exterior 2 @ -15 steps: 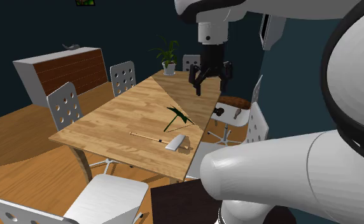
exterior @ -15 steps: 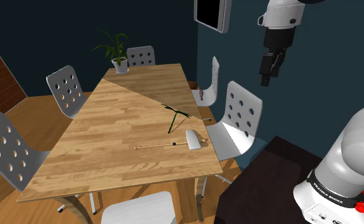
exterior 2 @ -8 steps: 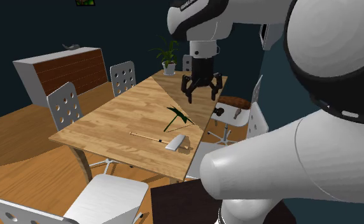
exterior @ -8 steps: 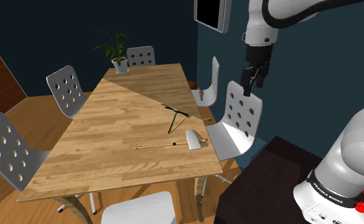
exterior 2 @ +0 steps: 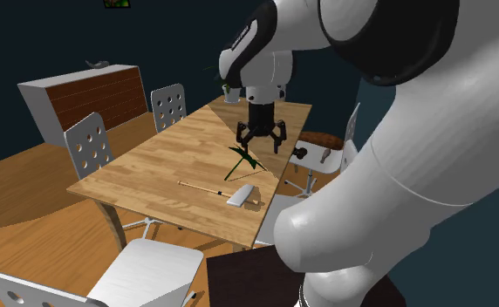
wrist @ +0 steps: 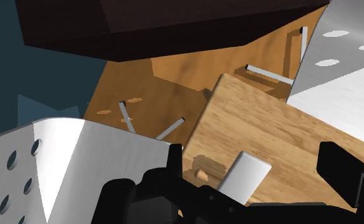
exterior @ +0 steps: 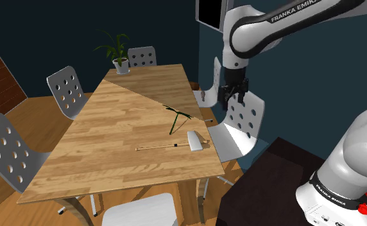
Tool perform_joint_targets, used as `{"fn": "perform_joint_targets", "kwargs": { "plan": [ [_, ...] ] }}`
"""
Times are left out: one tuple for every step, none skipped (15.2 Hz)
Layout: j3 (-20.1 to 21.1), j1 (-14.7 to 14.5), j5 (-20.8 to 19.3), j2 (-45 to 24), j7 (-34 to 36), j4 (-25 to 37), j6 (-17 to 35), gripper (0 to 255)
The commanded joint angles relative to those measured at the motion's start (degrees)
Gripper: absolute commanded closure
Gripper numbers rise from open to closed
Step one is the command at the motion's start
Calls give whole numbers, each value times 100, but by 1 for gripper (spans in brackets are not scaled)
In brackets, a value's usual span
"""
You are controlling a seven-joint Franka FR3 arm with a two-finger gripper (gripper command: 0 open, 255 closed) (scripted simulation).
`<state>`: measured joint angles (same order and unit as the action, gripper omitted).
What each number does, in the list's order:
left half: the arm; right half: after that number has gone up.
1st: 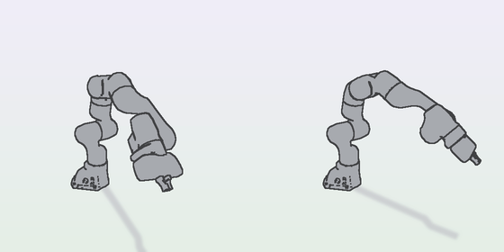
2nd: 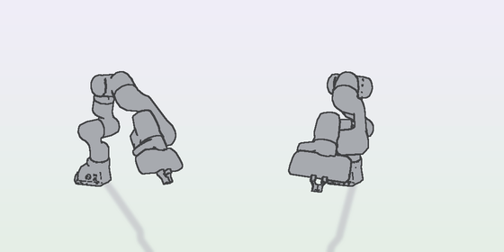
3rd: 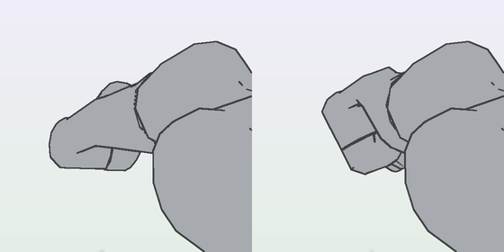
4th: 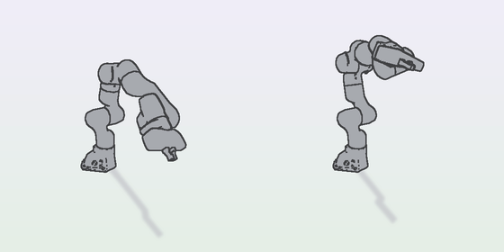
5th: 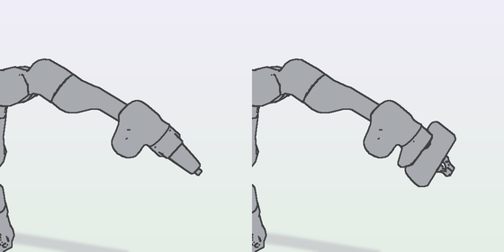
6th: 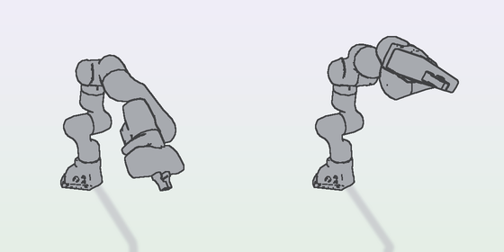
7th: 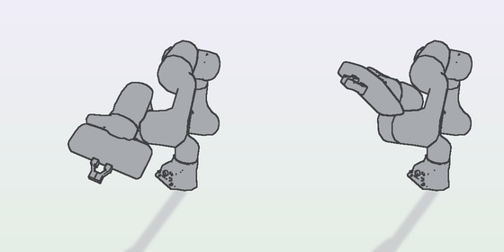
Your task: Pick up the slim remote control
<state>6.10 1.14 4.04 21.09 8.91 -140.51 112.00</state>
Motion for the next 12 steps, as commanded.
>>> {"fn": "perform_joint_targets", "kwargs": {
  "plan": [
    [69, 15, 41, -439, 235, 75, 333, 0],
    [92, 25, 50, -670, 340, 142, 479, 0],
    [114, 35, 57, -902, 445, 217, 620, 0],
    [132, 44, 60, -1137, 549, 299, 755, 0],
    [147, 52, 61, -1373, 652, 388, 885, 0],
    [158, 58, 60, -1609, 754, 484, 1008, 0],
    [165, 62, 57, -1846, 855, 587, 1125, 0],
    [169, 64, 52, -2083, 954, 698, 1235, 0],
    [170, 65, 47, -2320, 1052, 815, 1339, 0],
    [165, 63, 42, -2557, 1147, 938, 1435, 0],
    [159, 60, 37, -2793, 1241, 1069, 1526, 0],
    [149, 55, 33, -3028, 1331, 1206, 1609, 0]
  ]
}}
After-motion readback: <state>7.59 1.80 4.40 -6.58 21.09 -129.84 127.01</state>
